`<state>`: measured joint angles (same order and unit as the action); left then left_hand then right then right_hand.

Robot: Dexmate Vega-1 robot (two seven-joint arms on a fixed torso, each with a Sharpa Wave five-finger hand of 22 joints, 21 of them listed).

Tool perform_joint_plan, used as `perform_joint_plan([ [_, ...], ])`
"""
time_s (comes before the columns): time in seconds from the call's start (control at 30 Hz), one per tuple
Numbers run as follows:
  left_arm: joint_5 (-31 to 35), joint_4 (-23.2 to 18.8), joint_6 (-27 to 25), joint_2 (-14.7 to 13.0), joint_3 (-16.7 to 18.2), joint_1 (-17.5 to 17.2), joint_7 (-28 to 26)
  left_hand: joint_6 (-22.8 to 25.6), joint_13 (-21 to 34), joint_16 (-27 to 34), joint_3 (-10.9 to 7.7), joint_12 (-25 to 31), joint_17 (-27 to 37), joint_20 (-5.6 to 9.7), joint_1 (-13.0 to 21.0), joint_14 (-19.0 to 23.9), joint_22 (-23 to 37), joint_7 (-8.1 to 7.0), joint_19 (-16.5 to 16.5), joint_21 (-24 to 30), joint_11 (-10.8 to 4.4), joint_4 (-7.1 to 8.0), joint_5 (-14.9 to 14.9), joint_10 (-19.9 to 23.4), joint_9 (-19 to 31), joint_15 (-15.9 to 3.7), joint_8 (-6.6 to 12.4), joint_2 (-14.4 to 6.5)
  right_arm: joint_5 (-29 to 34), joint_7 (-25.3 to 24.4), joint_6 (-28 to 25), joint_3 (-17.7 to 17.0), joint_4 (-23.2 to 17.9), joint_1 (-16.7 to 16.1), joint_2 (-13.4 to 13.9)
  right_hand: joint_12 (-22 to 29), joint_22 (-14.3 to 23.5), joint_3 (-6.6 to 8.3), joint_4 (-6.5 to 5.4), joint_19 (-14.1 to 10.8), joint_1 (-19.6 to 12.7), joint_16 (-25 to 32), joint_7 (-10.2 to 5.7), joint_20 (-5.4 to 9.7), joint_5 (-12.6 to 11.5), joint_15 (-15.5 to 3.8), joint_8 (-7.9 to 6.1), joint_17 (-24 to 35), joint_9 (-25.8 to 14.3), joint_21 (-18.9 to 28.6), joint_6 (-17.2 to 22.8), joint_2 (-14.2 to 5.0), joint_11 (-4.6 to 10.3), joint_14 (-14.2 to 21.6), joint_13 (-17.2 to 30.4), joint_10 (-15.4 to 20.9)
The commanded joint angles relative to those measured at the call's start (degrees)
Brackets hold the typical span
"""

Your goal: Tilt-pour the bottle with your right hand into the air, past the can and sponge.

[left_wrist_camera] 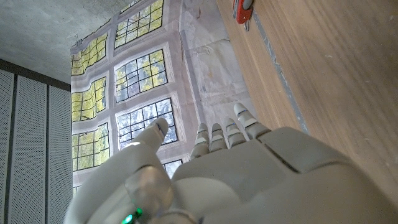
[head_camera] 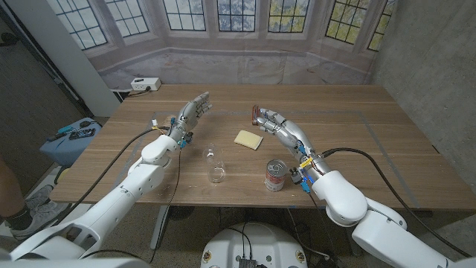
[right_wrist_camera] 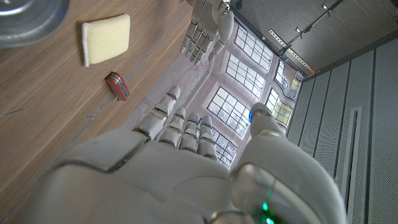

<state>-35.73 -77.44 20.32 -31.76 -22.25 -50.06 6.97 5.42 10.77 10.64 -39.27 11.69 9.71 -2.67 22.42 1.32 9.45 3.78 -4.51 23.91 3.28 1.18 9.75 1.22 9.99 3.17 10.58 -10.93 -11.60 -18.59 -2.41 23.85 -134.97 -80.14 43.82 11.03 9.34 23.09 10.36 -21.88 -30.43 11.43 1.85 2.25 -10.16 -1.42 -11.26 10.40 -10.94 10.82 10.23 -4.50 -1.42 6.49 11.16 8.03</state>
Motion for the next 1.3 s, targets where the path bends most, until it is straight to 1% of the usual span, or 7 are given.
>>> perform_joint_plan([
  [0.03, 1.7, -6.9, -1.1, -1.0, 0.8, -4.7, -6.3, -0.1, 0.2, 0.1, 0.01, 0.1, 0.3, 0.21, 0.8, 0.2, 0.3, 0.2, -0.6, -0.4, 0.36, -0.18, 0.4, 0.2, 0.3, 0.49, -0.08, -0.1, -3.2, 3.9, 2.6, -3.1, 1.5, -0.6, 3.4, 0.2, 0.2, 0.3, 0.18, -0.1, -0.8, -0.1, 0.29, -0.04, -0.3, 0.02, 0.06, 0.2, -0.1, 0.1, -0.1, 0.16, -0.1, 0.3, 0.0, 0.2],
  [0.33, 3.2, -9.3, -1.5, -1.8, 1.4, -6.0, -9.1, 0.0, 0.2, 0.1, 0.08, 0.1, 0.3, 0.24, 0.9, 0.2, 0.3, 0.24, -0.7, -0.6, 0.37, -0.19, 0.4, 0.2, 0.3, 0.49, -0.04, -0.1, -3.7, 6.9, 5.4, -3.1, 4.9, 1.2, 4.1, 0.2, 0.2, 0.37, 0.17, -0.2, -1.4, -0.1, 0.3, -0.03, -0.3, 0.04, 0.06, 0.2, -0.1, 0.0, -0.2, 0.38, -0.11, 0.3, 0.0, 0.2],
  [0.53, 3.1, -10.6, -2.3, -2.6, 1.8, -6.8, -9.6, 0.0, 0.2, 0.1, 0.13, 0.1, 0.3, 0.29, 1.0, 0.3, 0.3, 0.24, -0.7, -0.7, 0.32, -0.2, 0.4, 0.2, 0.3, 0.49, -0.04, -0.1, -2.5, 7.8, 5.9, -1.1, 7.2, 3.3, 3.1, 0.2, 0.2, 0.43, 0.2, -0.3, -1.8, -0.1, 0.24, -0.04, -0.3, 0.0, 0.05, 0.2, -0.1, 0.1, -0.2, 0.53, -0.13, 0.3, 0.0, 0.1],
  [0.7, 2.8, -10.3, -2.0, -3.0, 2.2, -6.9, -9.0, 0.0, 0.2, 0.1, 0.17, 0.1, 0.3, 0.24, 1.0, 0.2, 0.3, 0.22, -0.8, -0.8, 0.34, -0.2, 0.4, 0.2, 0.3, 0.52, -0.04, -0.1, -1.0, 8.0, 5.6, 1.0, 8.1, 5.1, 1.9, 0.2, 0.2, 0.52, 0.24, -0.5, -2.4, -0.1, 0.27, 0.02, -0.3, -0.02, 0.04, 0.2, -0.1, 0.1, -0.2, 0.72, -0.26, 0.4, 0.0, 0.1],
  [0.93, 1.7, -9.8, -1.9, -4.0, 2.8, -6.8, -7.2, 0.0, 0.2, 0.1, 0.23, 0.1, 0.3, 0.24, 1.1, 0.3, 0.3, 0.19, -0.8, -1.0, 0.38, -0.19, 0.4, 0.2, 0.3, 0.52, -0.05, -0.2, 1.3, 6.8, 2.7, 3.8, 7.1, 6.3, 0.3, 0.2, 0.2, 0.6, 0.28, -0.6, -3.0, -0.1, 0.35, 0.03, -0.2, -0.02, 0.02, 0.2, 0.0, 0.1, -0.3, 0.96, -0.46, 0.5, 0.0, 0.1],
  [1.1, 1.0, -9.5, -1.9, -4.4, 3.2, -6.4, -6.1, 0.0, 0.2, 0.1, 0.25, 0.1, 0.3, 0.2, 1.1, 0.3, 0.3, 0.24, -0.9, -1.1, 0.4, -0.19, 0.4, 0.2, 0.3, 0.53, -0.05, -0.2, 2.6, 5.5, -0.1, 4.8, 5.4, 6.6, -0.2, 0.2, 0.2, 0.65, 0.27, -0.6, -3.5, -0.1, 0.41, -0.05, -0.2, -0.05, 0.07, 0.1, 0.0, 0.1, -0.4, 1.17, -0.56, 0.5, 0.0, 0.0],
  [1.3, 0.1, -8.5, -1.9, -4.8, 3.4, -5.7, -4.4, 0.1, 0.2, 0.1, 0.28, 0.1, 0.3, 0.2, 1.2, 0.3, 0.3, 0.23, -0.9, -1.2, 0.44, -0.2, 0.4, 0.2, 0.3, 0.57, -0.03, -0.2, 4.1, 3.9, -1.9, 6.2, 4.6, 6.8, -1.1, 0.2, 0.2, 0.75, 0.31, -0.6, -4.1, -0.2, 0.45, -0.05, -0.2, 0.12, 0.07, 0.1, 0.0, 0.0, -0.5, 1.4, -0.62, 0.4, 0.0, -0.1],
])
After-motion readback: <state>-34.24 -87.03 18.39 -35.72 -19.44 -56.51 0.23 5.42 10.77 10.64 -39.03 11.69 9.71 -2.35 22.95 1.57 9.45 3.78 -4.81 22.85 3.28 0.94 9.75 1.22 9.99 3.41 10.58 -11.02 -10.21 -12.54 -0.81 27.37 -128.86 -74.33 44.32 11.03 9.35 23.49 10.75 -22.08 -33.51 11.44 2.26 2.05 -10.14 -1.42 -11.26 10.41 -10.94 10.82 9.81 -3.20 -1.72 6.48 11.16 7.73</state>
